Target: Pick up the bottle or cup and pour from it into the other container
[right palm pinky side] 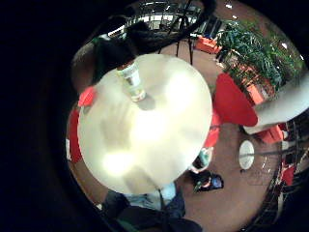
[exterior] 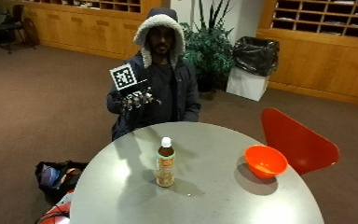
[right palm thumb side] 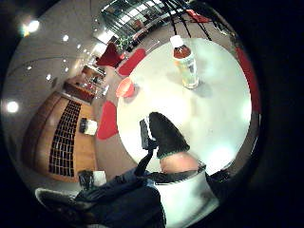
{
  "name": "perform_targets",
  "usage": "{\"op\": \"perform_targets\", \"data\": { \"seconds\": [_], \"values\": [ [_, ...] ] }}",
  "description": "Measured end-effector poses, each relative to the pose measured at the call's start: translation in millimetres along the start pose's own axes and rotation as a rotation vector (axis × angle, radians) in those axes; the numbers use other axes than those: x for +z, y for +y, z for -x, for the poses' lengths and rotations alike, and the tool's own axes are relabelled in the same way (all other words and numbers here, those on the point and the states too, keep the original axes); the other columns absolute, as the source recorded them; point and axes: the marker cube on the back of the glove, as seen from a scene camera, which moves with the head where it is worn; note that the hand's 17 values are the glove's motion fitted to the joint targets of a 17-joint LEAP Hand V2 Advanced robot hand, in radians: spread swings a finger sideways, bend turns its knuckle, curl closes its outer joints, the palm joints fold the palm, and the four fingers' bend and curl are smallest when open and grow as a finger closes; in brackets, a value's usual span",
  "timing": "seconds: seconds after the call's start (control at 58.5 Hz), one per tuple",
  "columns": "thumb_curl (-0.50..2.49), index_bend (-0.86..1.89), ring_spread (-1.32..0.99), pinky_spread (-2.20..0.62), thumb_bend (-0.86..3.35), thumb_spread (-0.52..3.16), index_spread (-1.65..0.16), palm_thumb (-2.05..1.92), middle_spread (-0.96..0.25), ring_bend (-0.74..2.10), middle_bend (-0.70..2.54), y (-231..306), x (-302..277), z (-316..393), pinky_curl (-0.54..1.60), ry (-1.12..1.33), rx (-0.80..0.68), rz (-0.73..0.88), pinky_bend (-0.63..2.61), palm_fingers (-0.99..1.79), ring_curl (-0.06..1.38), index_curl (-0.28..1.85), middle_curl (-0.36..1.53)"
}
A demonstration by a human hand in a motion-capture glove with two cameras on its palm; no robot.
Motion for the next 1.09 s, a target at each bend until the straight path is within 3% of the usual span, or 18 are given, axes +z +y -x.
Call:
{"op": "perform_targets", "data": {
  "seconds": [0.068,0.137,0.307,0.393,0.478,0.598,1.093],
  "values": [
    [0.37,0.14,0.10,0.22,-0.02,1.08,-0.39,0.51,-0.02,0.24,0.18,-14.1,8.7,-6.7,0.31,-0.013,0.059,-0.083,0.78,0.38,0.28,0.29,0.30],
    [0.37,0.15,0.10,0.22,-0.02,1.08,-0.39,0.51,-0.02,0.24,0.18,-10.4,12.5,-12.6,0.31,-0.047,0.031,-0.008,0.78,0.38,0.28,0.29,0.30],
    [0.37,0.15,0.10,0.22,-0.02,1.08,-0.39,0.51,-0.02,0.23,0.18,-35.5,33.5,-21.5,0.31,-0.167,0.032,-0.050,0.79,0.38,0.28,0.29,0.30],
    [0.37,0.15,0.10,0.22,-0.02,1.07,-0.39,0.52,-0.02,0.23,0.18,-43.0,42.4,-25.8,0.31,-0.237,0.029,0.005,0.79,0.38,0.29,0.29,0.30],
    [0.37,0.15,0.10,0.22,-0.02,1.07,-0.38,0.52,-0.02,0.23,0.18,-68.5,57.6,-31.8,0.31,-0.312,-0.001,-0.108,0.80,0.38,0.29,0.29,0.30],
    [0.38,0.14,0.10,0.22,-0.02,1.07,-0.38,0.54,-0.02,0.23,0.18,-63.1,69.6,-38.5,0.31,-0.404,0.023,0.051,0.80,0.38,0.29,0.29,0.31],
    [0.39,0.13,0.10,0.22,-0.03,0.98,-0.36,0.59,-0.03,0.23,0.19,-129.5,147.6,-56.1,0.31,-0.732,0.034,0.105,0.79,0.39,0.30,0.28,0.32]
  ]
}}
